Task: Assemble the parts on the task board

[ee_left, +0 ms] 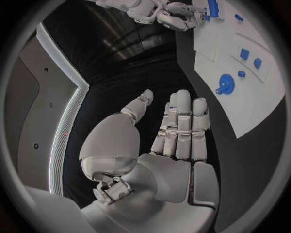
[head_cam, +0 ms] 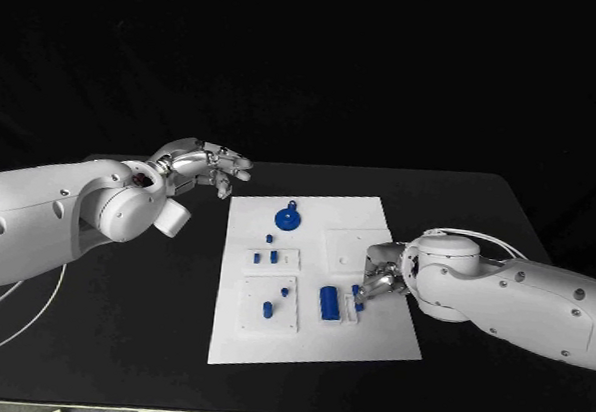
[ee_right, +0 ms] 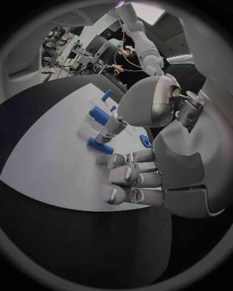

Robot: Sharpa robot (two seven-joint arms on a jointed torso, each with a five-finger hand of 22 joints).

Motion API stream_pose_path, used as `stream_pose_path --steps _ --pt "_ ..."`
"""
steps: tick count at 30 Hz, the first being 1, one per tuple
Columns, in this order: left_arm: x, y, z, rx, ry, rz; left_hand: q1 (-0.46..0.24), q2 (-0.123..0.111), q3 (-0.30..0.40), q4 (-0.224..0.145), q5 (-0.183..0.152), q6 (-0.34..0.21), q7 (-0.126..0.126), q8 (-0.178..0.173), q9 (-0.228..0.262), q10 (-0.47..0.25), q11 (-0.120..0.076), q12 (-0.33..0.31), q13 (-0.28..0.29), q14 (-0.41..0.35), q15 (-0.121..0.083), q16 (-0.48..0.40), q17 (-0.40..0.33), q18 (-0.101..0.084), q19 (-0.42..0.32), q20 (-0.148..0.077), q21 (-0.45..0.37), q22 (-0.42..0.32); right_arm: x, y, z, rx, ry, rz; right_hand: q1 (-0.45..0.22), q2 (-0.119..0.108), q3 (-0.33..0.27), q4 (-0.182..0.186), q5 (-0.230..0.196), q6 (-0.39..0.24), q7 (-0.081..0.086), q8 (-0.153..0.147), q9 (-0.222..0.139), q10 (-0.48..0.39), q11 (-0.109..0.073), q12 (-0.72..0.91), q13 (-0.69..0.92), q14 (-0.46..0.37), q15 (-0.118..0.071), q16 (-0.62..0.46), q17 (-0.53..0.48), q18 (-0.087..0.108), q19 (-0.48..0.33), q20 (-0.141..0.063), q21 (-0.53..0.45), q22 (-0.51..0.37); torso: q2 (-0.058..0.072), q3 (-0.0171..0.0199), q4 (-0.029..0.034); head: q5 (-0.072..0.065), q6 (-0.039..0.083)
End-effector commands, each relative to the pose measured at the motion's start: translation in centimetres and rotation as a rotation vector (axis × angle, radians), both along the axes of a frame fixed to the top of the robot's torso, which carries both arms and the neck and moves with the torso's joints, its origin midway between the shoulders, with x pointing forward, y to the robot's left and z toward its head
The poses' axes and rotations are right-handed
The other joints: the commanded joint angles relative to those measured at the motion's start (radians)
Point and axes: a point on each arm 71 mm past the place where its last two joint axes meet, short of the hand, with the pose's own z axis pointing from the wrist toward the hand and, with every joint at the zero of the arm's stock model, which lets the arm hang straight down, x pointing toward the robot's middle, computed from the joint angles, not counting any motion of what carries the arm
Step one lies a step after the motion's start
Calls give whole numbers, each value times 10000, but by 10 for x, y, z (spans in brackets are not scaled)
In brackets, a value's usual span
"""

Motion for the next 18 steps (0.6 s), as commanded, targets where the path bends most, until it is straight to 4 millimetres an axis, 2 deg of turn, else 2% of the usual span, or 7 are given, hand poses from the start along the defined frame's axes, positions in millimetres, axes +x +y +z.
stream_pose_path --steps 1,10,18 --pt "-1 -1 1 -49 -21 -169 -25 9 -3 80 -10 -53 26 70 -17 -27 70 9 11 13 8 -48 17 801 -15 -63 -56 13 0 -8 -3 -532 -146 -151 72 -49 63 -7 37 5 51 -5 -13 37 -4 -55 11 9 -74 -55 7 442 -3 43 65 6 -2 -1 3 -3 -8" --pt "-1 -1 1 -43 -11 -172 -27 6 -5 84 -10 -54 27 72 -18 -28 70 10 12 13 8 -50 20 801 -15 -62 -58 15 0 -11 -3 -646 -106 -180 49 -117 131 3 44 6 59 -15 -22 37 4 -65 11 13 -66 -65 0 442 -3 61 61 1 2 6 -3 11 -12" --pt "-1 -1 1 -42 -3 -179 -29 5 -5 88 -10 -55 26 73 -19 -28 70 10 12 13 8 -52 23 801 -16 -62 -60 17 -1 -10 -3 -730 -116 -85 -14 -346 230 66 52 21 66 -31 -40 44 13 -76 13 30 -54 -78 -11 442 9 90 61 -7 2 9 -8 5 -22"
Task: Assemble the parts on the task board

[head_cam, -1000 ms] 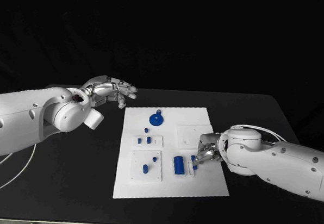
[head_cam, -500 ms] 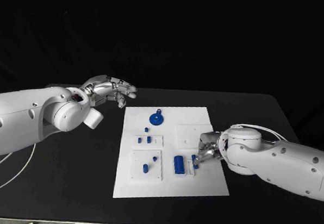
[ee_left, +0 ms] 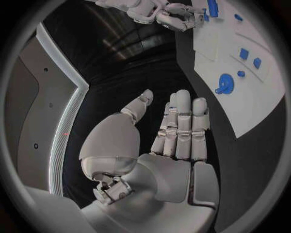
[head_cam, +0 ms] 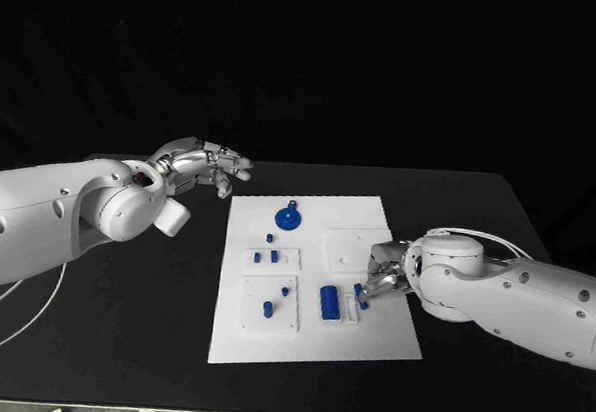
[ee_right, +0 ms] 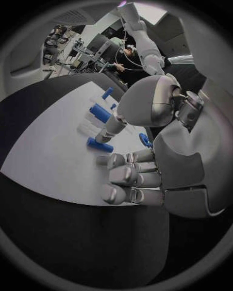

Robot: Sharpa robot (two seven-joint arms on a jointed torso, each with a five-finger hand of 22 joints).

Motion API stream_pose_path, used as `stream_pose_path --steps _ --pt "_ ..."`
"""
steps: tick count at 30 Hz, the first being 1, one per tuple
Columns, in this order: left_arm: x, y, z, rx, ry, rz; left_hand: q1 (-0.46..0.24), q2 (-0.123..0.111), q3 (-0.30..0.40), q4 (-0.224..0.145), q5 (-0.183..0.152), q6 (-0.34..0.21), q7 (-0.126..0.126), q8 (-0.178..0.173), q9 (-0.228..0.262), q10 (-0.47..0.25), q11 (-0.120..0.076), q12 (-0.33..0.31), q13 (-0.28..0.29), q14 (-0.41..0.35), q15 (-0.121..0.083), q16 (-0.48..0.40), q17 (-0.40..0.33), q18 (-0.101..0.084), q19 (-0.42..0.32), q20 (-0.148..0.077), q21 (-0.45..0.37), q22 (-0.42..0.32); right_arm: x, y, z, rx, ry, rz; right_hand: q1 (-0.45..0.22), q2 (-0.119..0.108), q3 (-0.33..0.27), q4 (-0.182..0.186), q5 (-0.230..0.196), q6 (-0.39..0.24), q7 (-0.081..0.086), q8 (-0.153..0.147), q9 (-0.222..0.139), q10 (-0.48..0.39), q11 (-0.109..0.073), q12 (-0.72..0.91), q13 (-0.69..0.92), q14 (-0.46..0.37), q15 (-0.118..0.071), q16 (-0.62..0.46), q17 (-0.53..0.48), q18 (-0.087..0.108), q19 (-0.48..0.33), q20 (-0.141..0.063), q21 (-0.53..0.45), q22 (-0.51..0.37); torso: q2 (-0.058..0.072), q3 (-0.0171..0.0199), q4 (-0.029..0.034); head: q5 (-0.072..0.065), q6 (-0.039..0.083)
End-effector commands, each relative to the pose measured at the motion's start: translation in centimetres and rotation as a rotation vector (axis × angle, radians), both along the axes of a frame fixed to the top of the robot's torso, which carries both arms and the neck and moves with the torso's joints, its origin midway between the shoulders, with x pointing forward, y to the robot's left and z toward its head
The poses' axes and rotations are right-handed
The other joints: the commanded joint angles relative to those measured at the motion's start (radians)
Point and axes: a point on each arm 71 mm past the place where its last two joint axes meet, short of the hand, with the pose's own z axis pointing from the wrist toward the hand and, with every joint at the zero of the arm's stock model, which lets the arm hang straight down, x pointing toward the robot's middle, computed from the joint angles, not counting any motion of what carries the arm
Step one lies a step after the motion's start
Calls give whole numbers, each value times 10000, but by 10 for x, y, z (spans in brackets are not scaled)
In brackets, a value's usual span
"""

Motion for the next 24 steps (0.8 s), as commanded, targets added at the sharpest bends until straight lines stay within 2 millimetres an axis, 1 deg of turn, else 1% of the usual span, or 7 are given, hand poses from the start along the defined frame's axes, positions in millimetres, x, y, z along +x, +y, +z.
stream_pose_path --steps 1,5,10,14,17,22,24 --pt "-1 -2 1 -53 -19 -187 -29 6 18 65 -10 -55 27 35 -10 -28 71 10 15 14 8 -52 14 801 -17 -63 -60 9 -1 -5 -4 -550 23 -64 21 -150 61 12 53 22 71 -32 -24 46 14 -39 12 32 -54 -31 -11 441 12 91 54 -6 1 1 -5 -7 -9" --pt "-1 -2 1 -52 -16 -198 -31 5 18 67 -10 -56 27 36 -10 -28 71 10 15 14 9 -53 15 801 -16 -63 -60 10 -1 -3 -4 -540 -21 -18 -50 -303 101 135 50 31 72 -40 -33 51 16 -47 14 42 -51 -37 -16 441 22 102 49 -17 1 -1 3 -23 0" --pt "-1 -2 1 -48 -13 -197 -32 5 18 70 -10 -56 27 37 -11 -29 71 11 15 14 9 -54 16 801 -17 -63 -61 11 0 1 -4 -677 -87 123 -118 -441 131 267 41 34 73 -46 -37 54 15 -51 18 48 -53 -42 -18 441 36 102 48 -25 0 -5 5 -24 -9" --pt "-1 -2 0 -41 -3 -200 -33 4 18 72 -10 -56 27 38 -11 -29 71 11 15 14 9 -55 17 801 -17 -63 -62 11 1 2 -4 -897 -198 273 -143 -495 156 341 44 37 71 -47 -36 57 13 -52 21 50 -55 -42 -17 441 42 99 48 -29 -5 -16 3 -29 -25" --pt "-1 -2 1 -41 0 -210 -32 4 18 72 -9 -56 27 38 -11 -30 71 11 16 13 9 -56 18 801 -17 -63 -63 12 1 3 -4 -959 -211 326 -141 -591 198 405 50 39 70 -50 -37 59 12 -53 25 54 -55 -42 -17 441 45 95 48 -32 -2 -23 5 -34 -28" --pt "-1 -2 0 -28 10 -205 -31 3 18 74 -9 -57 27 39 -12 -30 71 11 16 13 9 -57 19 802 -17 -63 -64 13 0 4 -4 -936 -191 352 -131 -617 226 437 60 39 70 -52 -38 59 12 -54 27 56 -55 -43 -17 441 47 93 48 -33 1 -22 14 -41 -33" --pt "-1 -2 0 -20 15 -206 -31 2 18 75 -9 -58 27 39 -12 -30 71 11 16 13 9 -58 20 802 -17 -63 -64 13 0 4 -5 -933 -157 342 -129 -621 238 452 62 41 70 -53 -39 59 12 -55 28 57 -54 -44 -17 441 48 93 48 -34 0 -15 11 -39 -35"
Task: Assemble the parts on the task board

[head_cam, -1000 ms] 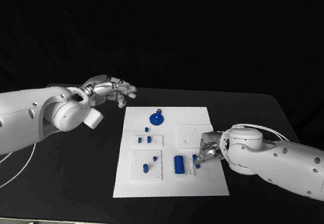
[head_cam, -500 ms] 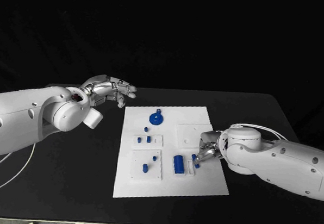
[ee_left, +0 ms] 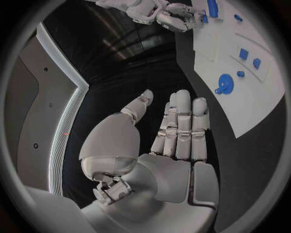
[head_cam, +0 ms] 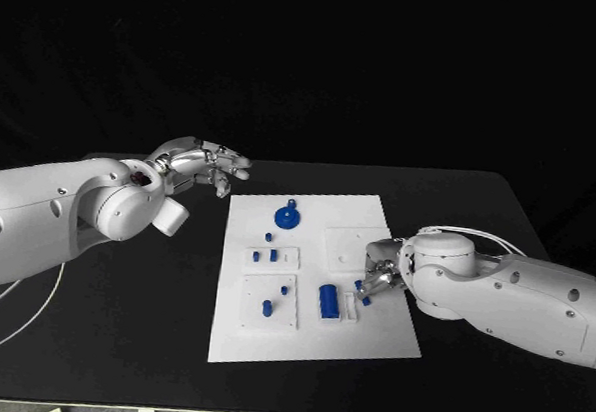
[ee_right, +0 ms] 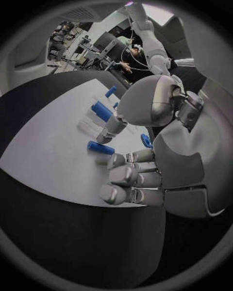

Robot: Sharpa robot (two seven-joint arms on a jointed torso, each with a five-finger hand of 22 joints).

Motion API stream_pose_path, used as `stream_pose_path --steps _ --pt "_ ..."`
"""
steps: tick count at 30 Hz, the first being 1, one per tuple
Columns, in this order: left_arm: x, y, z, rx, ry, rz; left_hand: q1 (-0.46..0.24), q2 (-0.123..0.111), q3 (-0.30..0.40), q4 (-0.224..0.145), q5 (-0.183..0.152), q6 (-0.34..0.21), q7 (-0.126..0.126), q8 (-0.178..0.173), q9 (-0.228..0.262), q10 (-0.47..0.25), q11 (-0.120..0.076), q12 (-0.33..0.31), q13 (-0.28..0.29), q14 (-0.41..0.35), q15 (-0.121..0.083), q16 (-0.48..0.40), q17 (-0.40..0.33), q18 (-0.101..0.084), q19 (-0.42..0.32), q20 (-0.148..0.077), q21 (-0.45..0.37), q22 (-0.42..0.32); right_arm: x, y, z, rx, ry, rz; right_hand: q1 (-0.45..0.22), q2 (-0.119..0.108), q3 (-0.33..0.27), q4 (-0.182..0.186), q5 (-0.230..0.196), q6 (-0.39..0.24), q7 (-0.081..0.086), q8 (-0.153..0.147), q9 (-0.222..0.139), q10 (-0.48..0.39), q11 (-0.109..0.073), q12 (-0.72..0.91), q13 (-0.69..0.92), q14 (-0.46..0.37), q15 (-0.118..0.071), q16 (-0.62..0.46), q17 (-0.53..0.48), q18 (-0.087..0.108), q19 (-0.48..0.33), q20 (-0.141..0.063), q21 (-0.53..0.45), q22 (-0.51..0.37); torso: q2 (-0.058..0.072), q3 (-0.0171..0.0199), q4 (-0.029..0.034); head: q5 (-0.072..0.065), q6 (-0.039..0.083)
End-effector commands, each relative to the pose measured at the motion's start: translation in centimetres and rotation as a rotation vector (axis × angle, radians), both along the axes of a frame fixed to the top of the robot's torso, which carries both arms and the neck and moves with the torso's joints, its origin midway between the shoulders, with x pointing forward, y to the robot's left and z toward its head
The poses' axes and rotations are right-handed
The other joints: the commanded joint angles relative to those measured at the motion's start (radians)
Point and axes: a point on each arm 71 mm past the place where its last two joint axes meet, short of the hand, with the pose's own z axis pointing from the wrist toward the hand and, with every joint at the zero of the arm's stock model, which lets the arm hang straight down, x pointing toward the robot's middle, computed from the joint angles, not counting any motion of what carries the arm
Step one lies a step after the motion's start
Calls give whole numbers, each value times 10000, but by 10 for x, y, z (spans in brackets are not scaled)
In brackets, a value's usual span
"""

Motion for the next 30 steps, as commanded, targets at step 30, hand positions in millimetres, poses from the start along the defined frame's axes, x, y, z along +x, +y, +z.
stream_pose_path --steps 30 --pt "-1 -1 0 9 17 -210 -40 11 -7 73 -8 -65 28 44 -18 -37 73 10 10 12 10 -67 22 800 -18 -63 -72 22 -7 5 -27 -1669 -547 961 535 -75 57 -423 32 -45 64 -61 -25 58 22 -54 39 11 -35 -46 -11 440 -6 53 57 5 -1 12 3 11 -35"
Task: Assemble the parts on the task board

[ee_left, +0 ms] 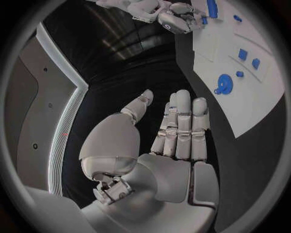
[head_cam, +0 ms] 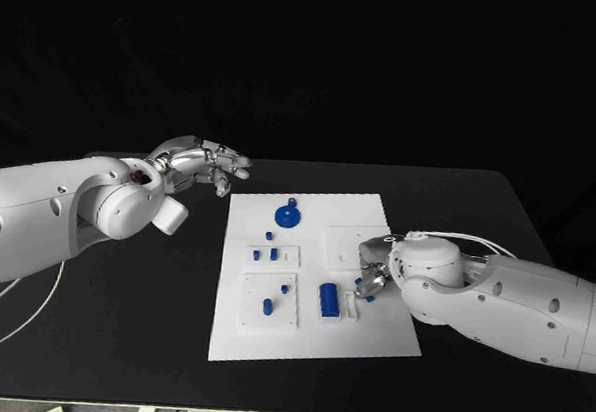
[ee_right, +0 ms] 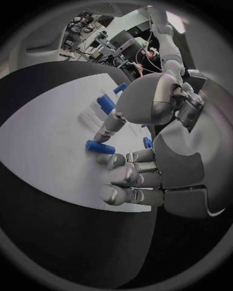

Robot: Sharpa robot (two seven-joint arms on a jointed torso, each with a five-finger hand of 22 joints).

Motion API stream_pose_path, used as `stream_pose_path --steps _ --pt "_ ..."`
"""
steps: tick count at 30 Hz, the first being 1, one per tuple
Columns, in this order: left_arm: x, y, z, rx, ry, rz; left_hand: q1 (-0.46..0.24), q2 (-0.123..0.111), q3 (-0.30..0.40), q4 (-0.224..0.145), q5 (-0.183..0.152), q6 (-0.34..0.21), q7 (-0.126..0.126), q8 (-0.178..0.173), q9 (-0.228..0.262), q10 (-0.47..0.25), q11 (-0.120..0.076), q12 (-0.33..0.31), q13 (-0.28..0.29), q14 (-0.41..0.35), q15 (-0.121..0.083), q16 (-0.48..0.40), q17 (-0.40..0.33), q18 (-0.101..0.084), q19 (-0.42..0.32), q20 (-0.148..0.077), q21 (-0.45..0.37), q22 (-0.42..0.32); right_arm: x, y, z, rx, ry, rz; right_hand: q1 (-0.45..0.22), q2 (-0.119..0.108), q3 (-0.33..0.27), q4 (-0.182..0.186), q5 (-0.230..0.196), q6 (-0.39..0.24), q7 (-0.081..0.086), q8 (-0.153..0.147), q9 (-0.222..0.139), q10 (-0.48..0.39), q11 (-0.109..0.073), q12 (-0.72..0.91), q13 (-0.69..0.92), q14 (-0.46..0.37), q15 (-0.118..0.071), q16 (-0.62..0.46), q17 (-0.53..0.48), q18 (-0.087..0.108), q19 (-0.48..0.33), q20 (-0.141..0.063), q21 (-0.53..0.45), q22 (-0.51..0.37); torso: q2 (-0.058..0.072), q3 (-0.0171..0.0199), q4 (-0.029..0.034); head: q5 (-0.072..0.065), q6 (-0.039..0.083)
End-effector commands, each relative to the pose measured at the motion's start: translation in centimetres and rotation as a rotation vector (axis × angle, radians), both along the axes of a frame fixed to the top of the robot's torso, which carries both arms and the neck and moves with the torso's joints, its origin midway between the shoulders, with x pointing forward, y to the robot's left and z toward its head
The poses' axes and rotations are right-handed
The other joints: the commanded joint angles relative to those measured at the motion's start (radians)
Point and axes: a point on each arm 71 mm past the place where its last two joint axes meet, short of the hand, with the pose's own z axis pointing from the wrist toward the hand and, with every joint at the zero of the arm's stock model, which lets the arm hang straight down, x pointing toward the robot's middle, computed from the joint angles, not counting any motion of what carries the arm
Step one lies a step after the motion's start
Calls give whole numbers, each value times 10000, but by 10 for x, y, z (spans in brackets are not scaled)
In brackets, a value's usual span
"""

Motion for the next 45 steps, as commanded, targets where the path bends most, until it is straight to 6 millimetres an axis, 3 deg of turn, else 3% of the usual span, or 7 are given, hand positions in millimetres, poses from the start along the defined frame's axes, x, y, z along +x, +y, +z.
stream_pose_path --steps 1,11,15,16,28,34,45 --pt "-1 -2 1 -33 -34 -197 -40 11 -7 73 -8 -65 29 44 -8 -2 38 9 14 12 10 -67 15 800 -31 -76 -32 15 -7 -9 -18 -680 432 -21 200 47 24 -87 30 -59 71 -67 -3027 54 21 -52 8 -24 -70 -50 -10 440 -26 37 56 1 2 -4 12 0 8" --pt "-1 -3 1 -26 -28 -200 -38 13 -5 77 -8 -67 29 45 -9 -4 38 9 14 12 10 -69 18 801 -31 -76 -33 17 -9 -17 -26 125 1634 -714 984 883 403 -633 66 -261 168 -205 -3109 50 117 -79 0 -18 24 -79 -28 437 -94 112 53 14 1 -17 14 7 -5" --pt "-1 -3 1 -27 -28 -205 -37 14 -4 78 -8 -68 29 46 -10 -4 38 10 14 12 10 -70 19 801 -31 -76 -34 18 -9 -19 -27 570 1900 -1009 953 1264 546 -634 391 -226 195 -225 -3171 90 136 -70 -4 -3 61 -70 -24 434 -113 204 81 38 -1 -20 7 8 2" --pt "-1 -3 1 -26 -25 -207 -36 14 -4 79 -8 -68 29 46 -10 -4 37 10 14 12 10 -70 19 801 -31 -76 -34 18 -9 -19 -27 604 1915 -1040 875 1331 557 -650 718 -181 182 -213 -3186 117 135 -58 -3 6 61 -56 -17 440 -103 232 108 53 0 -20 9 13 1" --pt "-1 -2 0 -12 -20 -189 -37 17 -3 84 -8 -69 29 48 -11 -5 38 10 15 13 11 -71 22 801 -31 -75 -36 20 -7 -34 -29 1144 2052 -1714 665 1525 559 -662 1428 62 84 -88 -3151 240 37 -46 -22 18 -11 -27 -14 440 -63 254 159 65 2 -2 -6 27 -19" --pt "-1 -2 0 8 -26 -185 -36 17 -2 86 -8 -70 29 49 -12 -6 38 10 15 14 11 -72 24 802 -30 -76 -36 21 -11 -34 -22 1754 2033 -1920 649 1533 558 -668 1480 74 78 -81 -3148 251 31 -45 -22 19 -18 -24 -14 440 -55 249 163 63 -1 13 -10 31 -17" --pt "-1 -2 0 33 -12 -204 -28 14 0 85 -7 -72 29 51 -13 -8 37 10 15 15 10 -74 28 803 -30 -76 -38 24 -20 -33 -4 2959 2187 -2350 573 1493 503 -654 1505 103 68 -65 -3142 271 22 -44 -24 18 -26 -26 -20 440 -45 247 165 58 1 -4 -4 3 -12"
